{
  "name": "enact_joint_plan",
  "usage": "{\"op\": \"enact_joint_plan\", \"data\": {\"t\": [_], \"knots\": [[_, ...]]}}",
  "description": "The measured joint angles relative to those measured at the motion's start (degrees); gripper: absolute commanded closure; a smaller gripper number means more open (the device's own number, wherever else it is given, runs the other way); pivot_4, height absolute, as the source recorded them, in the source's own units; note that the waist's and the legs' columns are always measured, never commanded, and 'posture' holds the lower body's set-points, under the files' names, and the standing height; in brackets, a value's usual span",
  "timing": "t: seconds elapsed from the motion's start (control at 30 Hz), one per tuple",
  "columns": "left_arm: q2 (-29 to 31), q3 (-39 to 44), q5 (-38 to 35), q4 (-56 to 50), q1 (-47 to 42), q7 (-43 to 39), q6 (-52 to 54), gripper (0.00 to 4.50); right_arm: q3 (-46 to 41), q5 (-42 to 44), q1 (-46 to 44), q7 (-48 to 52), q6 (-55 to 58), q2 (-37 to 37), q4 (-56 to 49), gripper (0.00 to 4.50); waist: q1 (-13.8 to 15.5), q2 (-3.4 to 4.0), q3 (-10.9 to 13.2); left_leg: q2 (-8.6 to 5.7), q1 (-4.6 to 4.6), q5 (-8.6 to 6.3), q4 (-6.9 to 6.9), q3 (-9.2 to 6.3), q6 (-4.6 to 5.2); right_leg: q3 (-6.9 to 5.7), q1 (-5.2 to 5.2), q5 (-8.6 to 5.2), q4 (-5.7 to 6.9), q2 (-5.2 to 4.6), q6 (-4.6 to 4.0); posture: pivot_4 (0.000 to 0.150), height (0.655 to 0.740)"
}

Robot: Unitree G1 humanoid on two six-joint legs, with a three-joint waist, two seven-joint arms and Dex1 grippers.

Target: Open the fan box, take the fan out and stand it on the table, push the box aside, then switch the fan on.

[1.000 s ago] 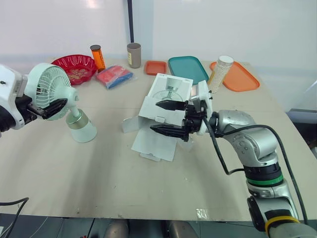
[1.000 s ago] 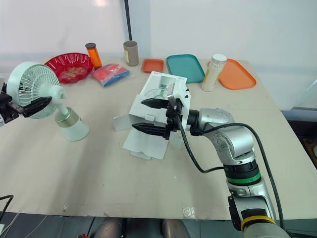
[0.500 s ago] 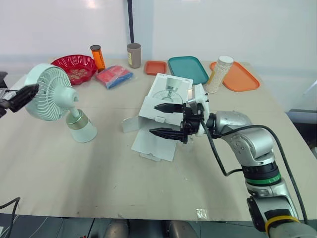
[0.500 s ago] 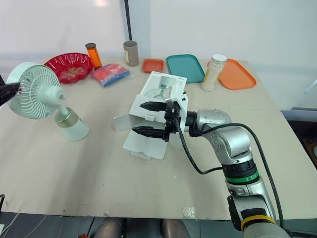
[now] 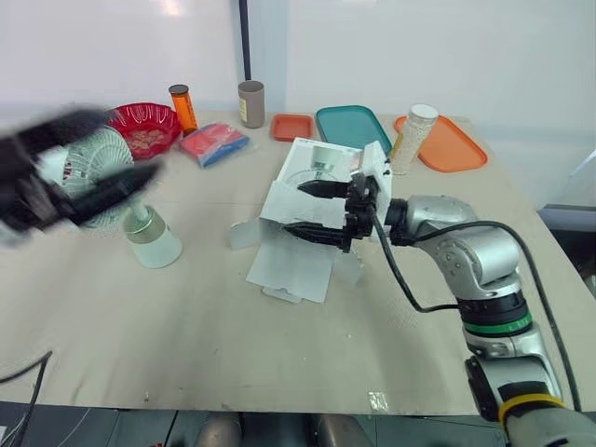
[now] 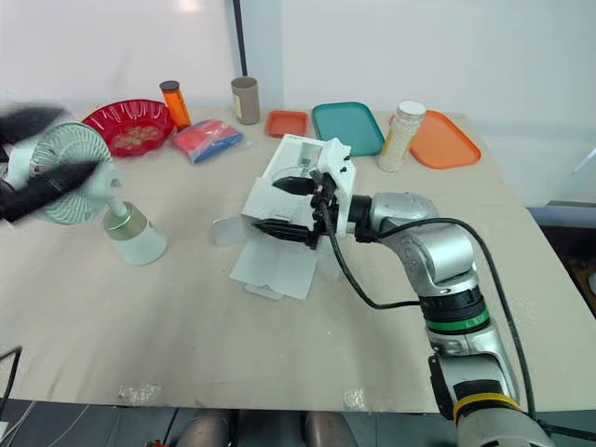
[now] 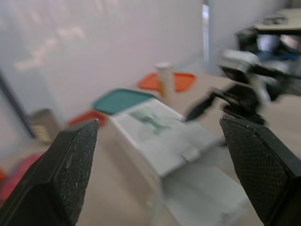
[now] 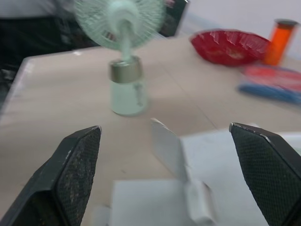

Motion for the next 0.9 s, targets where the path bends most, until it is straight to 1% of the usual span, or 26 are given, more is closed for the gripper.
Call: {"op": "enact_joint_plan", "data": {"t": [0.03,0.1,0.17,0.23,0.27,0.33,0.43,0.5,0.6,0.67,0.7,0.77,0.83,0.9], "knots": [[0.00,-2.31,1.39,-0.77,2.00,-1.56,-0.81,0.11,-0.04,-0.10,0.02,-1.04,1.57,-0.93,-1.39,0.00,0.00,0.01,0.01,0.00,0.00,0.00,-0.02,0.00,0.00,0.00,-0.01,0.00,0.00,0.01,-0.01,0.150,0.7400],[-0.26,-5.54,3.52,-0.79,3.30,-3.12,-2.49,0.11,-0.15,-0.17,0.19,-2.59,3.97,-2.80,-5.31,0.00,0.01,0.03,0.02,0.01,0.00,0.00,-0.04,0.00,0.00,0.01,-0.03,-0.01,0.01,0.04,-0.03,0.150,0.7400],[-2.25,-8.31,4.78,-0.08,3.40,-4.11,-4.96,0.11,-0.48,-0.03,0.24,-4.87,8.92,-5.96,-11.18,0.00,0.11,0.06,0.03,0.01,0.00,0.00,-0.04,0.01,0.00,0.02,-0.01,-0.01,-0.01,0.03,-0.03,0.150,0.7400],[-2.89,-11.05,6.67,0.57,3.67,-5.01,-6.62,0.11,-1.67,1.19,0.23,-6.83,14.12,-6.85,-14.57,0.00,0.11,0.01,0.00,0.01,0.00,0.00,-0.04,0.00,0.00,0.02,0.00,-0.01,-0.03,0.04,-0.03,0.150,0.7400],[-3.05,-13.19,8.90,1.04,4.41,-5.93,-8.37,0.11,-2.61,2.62,0.23,-8.31,18.34,-7.00,-16.56,0.00,0.06,0.02,0.01,0.01,0.00,0.00,-0.04,0.03,0.00,0.06,-0.01,-0.01,-0.02,0.04,-0.04,0.150,0.7400],[-3.79,-15.71,11.90,1.59,5.08,-6.96,-10.47,0.11,-3.27,4.02,0.43,-9.82,22.16,-7.07,-18.54,0.00,0.02,0.03,0.01,0.01,0.02,0.00,-0.06,0.02,0.00,0.06,-0.01,0.00,-0.02,0.06,-0.05,0.150,0.7400],[-6.36,-22.36,19.40,4.79,7.68,-8.42,-15.38,0.11,-4.48,5.62,2.49,-13.83,29.57,-6.69,-21.64,0.00,0.12,0.08,-0.02,0.00,0.02,0.00,-0.09,0.03,0.00,0.07,-0.01,-0.01,-0.04,0.05,-0.05,0.150,0.7400],[-7.51,-26.18,23.86,7.36,8.62,-9.11,-18.31,0.11,-5.74,5.63,3.84,-17.83,35.19,-4.36,-21.74,0.00,0.06,0.05,-0.01,0.01,0.01,0.00,-0.08,0.03,0.00,0.08,-0.02,0.00,-0.03,0.07,-0.07,0.150,0.7400],[-9.69,-28.83,26.57,9.68,7.44,-9.63,-20.84,0.11,-7.22,4.20,5.37,-24.62,42.91,0.70,-22.06,0.00,0.10,0.05,-0.02,0.00,-0.01,0.02,-0.10,0.02,0.02,0.07,-0.04,0.00,-0.03,0.07,-0.06,0.150,0.7400],[-9.91,-29.26,26.95,10.18,7.33,-9.98,-21.26,0.11,-7.11,3.73,6.25,-26.18,44.67,1.19,-22.41,0.00,0.10,0.05,-0.01,0.00,-0.01,0.01,-0.11,0.03,0.02,0.08,-0.04,-0.01,-0.05,0.06,-0.05,0.150,0.7400],[-10.46,-29.86,27.42,10.95,6.94,-10.34,-21.40,0.11,-8.02,2.70,6.40,-28.75,46.36,3.49,-22.88,0.00,0.06,0.06,-0.01,0.00,-0.01,0.01,-0.12,0.04,0.02,0.08,-0.04,-0.01,-0.05,0.06,-0.05,0.150,0.7400],[-10.75,-30.40,27.89,11.11,6.77,-10.59,-21.61,0.11,-8.54,1.94,6.40,-30.29,46.69,4.71,-23.10,0.00,0.00,0.06,-0.01,0.00,-0.01,0.01,-0.13,0.03,0.02,0.08,-0.06,-0.01,-0.03,0.08,-0.05,0.150,0.7400],[-11.01,-31.00,28.46,11.35,6.62,-11.10,-22.36,0.11,-10.18,-0.51,6.26,-33.72,47.54,7.77,-22.93,0.00,0.00,0.06,-0.01,0.01,0.00,0.02,-0.14,0.03,0.02,0.08,-0.06,-0.01,-0.03,0.09,-0.06,0.150,0.7400],[-11.19,-31.21,29.13,11.93,6.48,-11.28,-22.57,0.11,-10.88,-1.61,6.27,-35.26,48.65,8.12,-22.65,0.00,0.02,0.06,-0.01,0.00,0.00,0.02,-0.14,0.03,0.02,0.08,-0.05,-0.01,-0.04,0.08,-0.05,0.150,0.7400]]}}
